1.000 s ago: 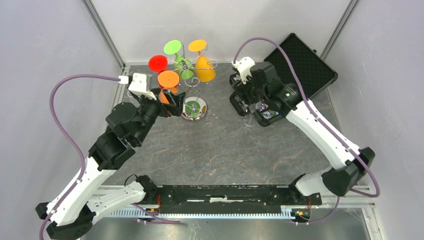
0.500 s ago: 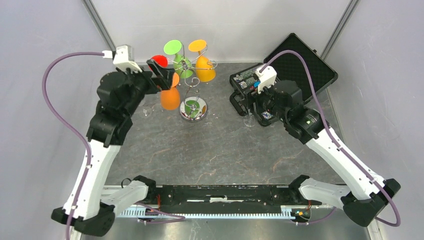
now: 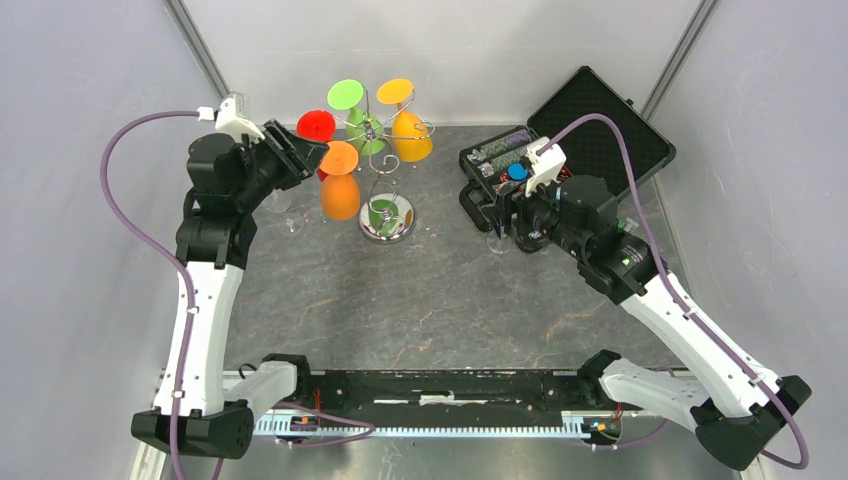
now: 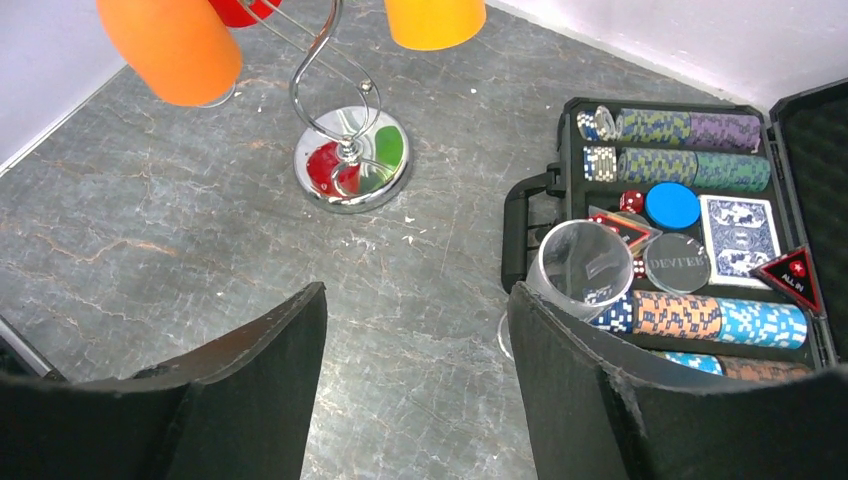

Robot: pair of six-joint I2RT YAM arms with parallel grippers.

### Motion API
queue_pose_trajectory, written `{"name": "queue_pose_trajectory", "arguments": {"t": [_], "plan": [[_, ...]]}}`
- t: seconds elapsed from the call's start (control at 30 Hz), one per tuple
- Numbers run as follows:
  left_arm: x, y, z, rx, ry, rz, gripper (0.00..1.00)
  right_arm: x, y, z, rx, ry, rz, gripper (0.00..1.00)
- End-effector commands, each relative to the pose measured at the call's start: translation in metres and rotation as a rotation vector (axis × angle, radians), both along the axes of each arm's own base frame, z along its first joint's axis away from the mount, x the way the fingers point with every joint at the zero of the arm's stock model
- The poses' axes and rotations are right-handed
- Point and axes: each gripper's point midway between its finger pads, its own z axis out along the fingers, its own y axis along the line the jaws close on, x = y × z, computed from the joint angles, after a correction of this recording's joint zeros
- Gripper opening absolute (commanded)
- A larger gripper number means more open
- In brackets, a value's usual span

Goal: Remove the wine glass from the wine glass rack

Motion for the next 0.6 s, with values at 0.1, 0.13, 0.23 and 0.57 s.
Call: {"name": "queue_pose_trajectory", "arguments": {"t": [0.1, 0.13, 0.23, 0.57], "plan": [[-0.005, -0.002, -0.006, -0.011, 0.013, -0.016, 0.51, -0.003, 0.008, 0.008, 0.062, -0.013, 0.036, 0.7], [-0.005, -0.002, -0.008, -0.003, 0.014, -0.019, 0.49, -0.003, 0.008, 0.007, 0.064, -0.013, 0.035, 0.7], [-0.004, 0.001, -0.009, 0.017, 0.003, -0.006, 0.48, -0.002, 0.007, 0.003, 0.061, -0.012, 0.025, 0.7], [-0.002, -0.003, -0.014, -0.005, 0.009, -0.025, 0.46, -0.001, 0.008, -0.002, 0.06, 0.001, 0.023, 0.68]]}}
